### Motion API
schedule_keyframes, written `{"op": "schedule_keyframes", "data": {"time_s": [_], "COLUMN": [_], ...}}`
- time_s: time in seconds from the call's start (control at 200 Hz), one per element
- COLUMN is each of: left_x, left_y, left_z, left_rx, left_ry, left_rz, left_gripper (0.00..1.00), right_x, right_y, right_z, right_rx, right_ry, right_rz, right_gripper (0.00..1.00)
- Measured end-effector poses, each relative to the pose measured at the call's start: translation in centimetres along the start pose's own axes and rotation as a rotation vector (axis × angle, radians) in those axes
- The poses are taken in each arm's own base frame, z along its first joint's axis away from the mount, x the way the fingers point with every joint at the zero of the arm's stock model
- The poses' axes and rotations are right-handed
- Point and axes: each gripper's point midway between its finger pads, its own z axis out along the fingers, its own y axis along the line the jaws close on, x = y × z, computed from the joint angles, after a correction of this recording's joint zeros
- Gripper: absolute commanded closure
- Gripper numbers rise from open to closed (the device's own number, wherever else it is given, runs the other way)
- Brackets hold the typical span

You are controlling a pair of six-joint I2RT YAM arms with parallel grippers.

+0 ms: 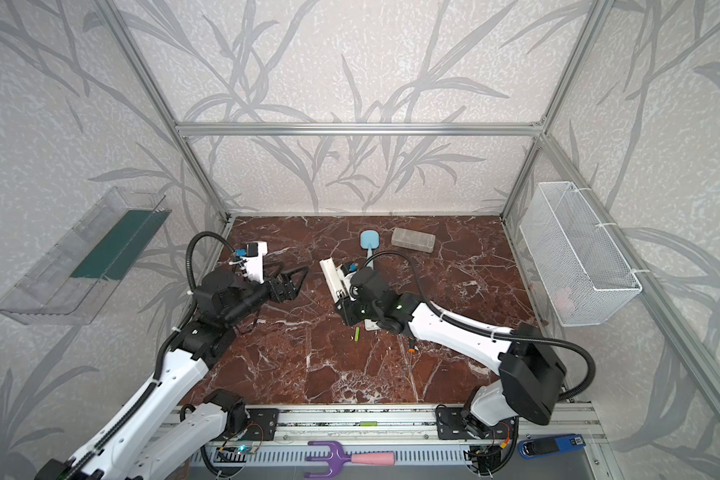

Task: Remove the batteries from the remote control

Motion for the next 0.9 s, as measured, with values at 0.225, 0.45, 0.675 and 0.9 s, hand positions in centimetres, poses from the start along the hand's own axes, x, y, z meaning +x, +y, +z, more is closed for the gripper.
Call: {"op": "schedule_keyframes", "data": {"time_s": [0.225,0.45,0.675,0.9], "left_x": [4.6,8.8,11.1,11.9], "left_y": [4.7,7.4,8.6,8.9], "left_z": [-0.8,-1.2,-1.3,-1.3], "left_rx": [-0.226,-0.343,-0.389,-0.401], "left_ry": [0.153,0.283,0.338,0.353], "left_rz": [-0.039,-0.078,-0.128,-0.154], "left_gripper": [0.02,0.03,0.04,0.04], "right_x": [5.0,8.7,10.9,11.9], "right_y": [-0.1,-2.1,-1.6,-1.8], "right_z": [6.6,7.1,7.4,6.7], "right_rx": [0.159,0.287,0.327,0.352], "right_ry": [0.242,0.364,0.44,0.479], "right_rz": [-0.061,-0.101,-0.151,-0.17], "right_gripper": [1.0,0.95,0.75,0.57]}}
